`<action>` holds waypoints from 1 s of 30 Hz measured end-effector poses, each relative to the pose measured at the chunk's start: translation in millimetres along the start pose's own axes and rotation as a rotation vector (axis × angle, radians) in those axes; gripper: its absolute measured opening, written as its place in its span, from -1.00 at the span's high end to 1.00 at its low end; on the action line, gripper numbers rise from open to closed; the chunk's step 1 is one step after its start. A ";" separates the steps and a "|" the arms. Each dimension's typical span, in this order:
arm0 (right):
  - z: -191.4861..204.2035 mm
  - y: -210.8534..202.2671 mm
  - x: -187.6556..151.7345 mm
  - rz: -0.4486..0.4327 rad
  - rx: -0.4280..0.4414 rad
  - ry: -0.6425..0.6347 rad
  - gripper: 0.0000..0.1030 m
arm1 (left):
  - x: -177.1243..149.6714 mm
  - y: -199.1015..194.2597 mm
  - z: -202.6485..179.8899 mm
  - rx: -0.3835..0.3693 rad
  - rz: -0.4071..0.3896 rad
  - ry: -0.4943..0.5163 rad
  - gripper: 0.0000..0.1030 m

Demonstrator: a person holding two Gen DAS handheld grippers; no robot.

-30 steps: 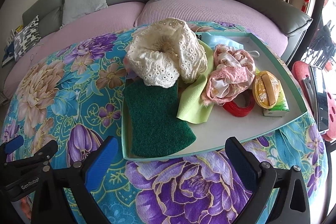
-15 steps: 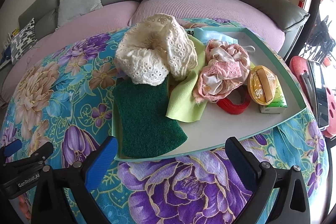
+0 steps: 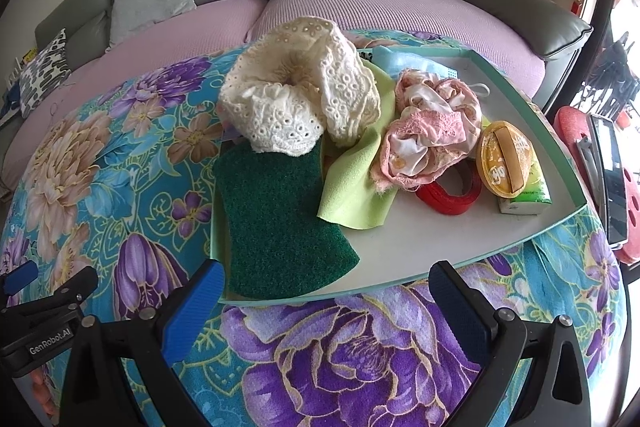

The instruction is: Organize soft objects

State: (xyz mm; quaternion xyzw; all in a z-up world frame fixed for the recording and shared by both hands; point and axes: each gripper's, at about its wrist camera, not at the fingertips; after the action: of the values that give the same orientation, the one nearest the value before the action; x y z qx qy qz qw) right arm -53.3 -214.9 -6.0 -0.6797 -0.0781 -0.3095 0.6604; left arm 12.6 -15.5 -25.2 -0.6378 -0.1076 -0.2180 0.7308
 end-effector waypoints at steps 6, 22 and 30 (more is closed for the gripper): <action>0.2 0.8 0.2 0.002 -0.001 0.001 -1.00 | 0.2 2.5 0.2 -0.004 0.013 -0.002 -0.96; 0.0 5.6 -1.2 0.017 -0.005 -0.001 -1.00 | -0.7 4.4 -0.9 0.002 0.022 0.006 -0.96; 0.1 5.8 -1.1 0.017 -0.005 -0.001 -1.00 | -0.5 4.2 -0.4 0.004 0.021 0.008 -0.96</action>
State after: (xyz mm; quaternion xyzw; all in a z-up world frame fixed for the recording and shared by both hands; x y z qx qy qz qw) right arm -51.2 -215.2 -11.5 -0.6823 -0.0718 -0.3036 0.6612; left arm 14.0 -15.4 -29.2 -0.6366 -0.0986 -0.2126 0.7347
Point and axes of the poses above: each gripper's, at about its wrist camera, not at the fingertips, and y roughly the way its jaws point, z to its left, x to its top, and after that the axes turned 2 degrees about x, right-handed
